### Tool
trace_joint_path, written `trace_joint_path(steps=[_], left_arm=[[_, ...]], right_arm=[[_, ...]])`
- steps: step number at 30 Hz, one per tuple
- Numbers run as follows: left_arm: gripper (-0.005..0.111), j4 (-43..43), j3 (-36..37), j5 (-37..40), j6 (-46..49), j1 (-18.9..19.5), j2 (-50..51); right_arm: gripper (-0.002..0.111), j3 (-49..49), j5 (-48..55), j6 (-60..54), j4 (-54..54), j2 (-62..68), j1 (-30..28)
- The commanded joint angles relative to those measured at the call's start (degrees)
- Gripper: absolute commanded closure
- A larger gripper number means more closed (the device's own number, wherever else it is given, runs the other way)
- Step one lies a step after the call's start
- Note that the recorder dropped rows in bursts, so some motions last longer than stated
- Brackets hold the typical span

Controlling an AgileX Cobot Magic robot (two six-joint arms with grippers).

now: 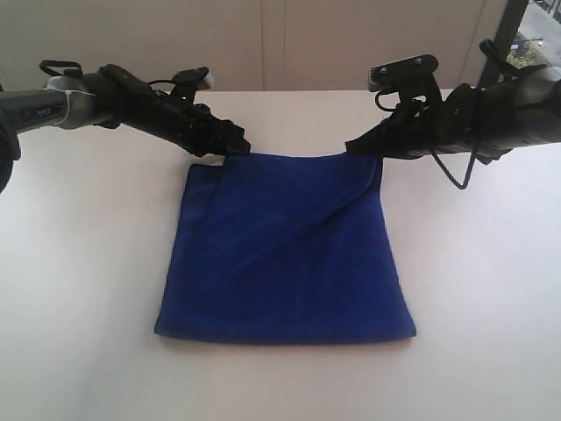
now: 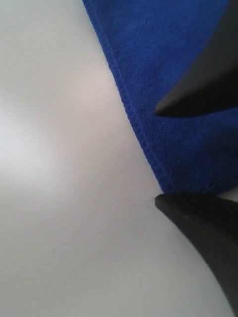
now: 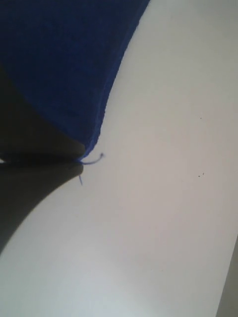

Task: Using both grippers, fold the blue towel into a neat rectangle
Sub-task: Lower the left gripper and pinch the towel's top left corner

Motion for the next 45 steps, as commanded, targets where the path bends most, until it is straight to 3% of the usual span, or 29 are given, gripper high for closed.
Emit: trace_joint_path(steps=[1,19,29,31,36,42,45], left_arm=[[0.053,2.4,0.4,1.1,1.9,-0.1,-1.2],[0.053,2.5,0.4,-1.4,3.3,-0.1,-1.8],[0.053,3.1,1.1,1.1,3.2,-0.6,0.4],[0.056,4.2,1.1,1.4,3.2,-0.9,0.7],[0.078,5.9,1.1,2.8,3.2,-1.3,2.7],[0.080,6.5,1.1,2.9,3.1,-1.3,4.4],[0.092,8.1,1.1,2.9,3.1,-1.3,4.4]], right_arm=[[0.108,-0.3,-0.6,0.2,-0.2,0.0,0.0],[0.108,-0.3,-0.2,0.2,-0.2,0.0,0.0],[0.108,-0.3,-0.2,0.2,-0.2,0.0,0.0],[0.108,-0.3,-0.2,0.2,-0.2,0.0,0.0],[0.108,-0.3,-0.2,0.2,-0.2,0.0,0.0],[0.108,-0.3,-0.8,0.2,-0.2,0.0,0.0],[0.108,-0.3,-1.0,0.2,-0.2,0.0,0.0]])
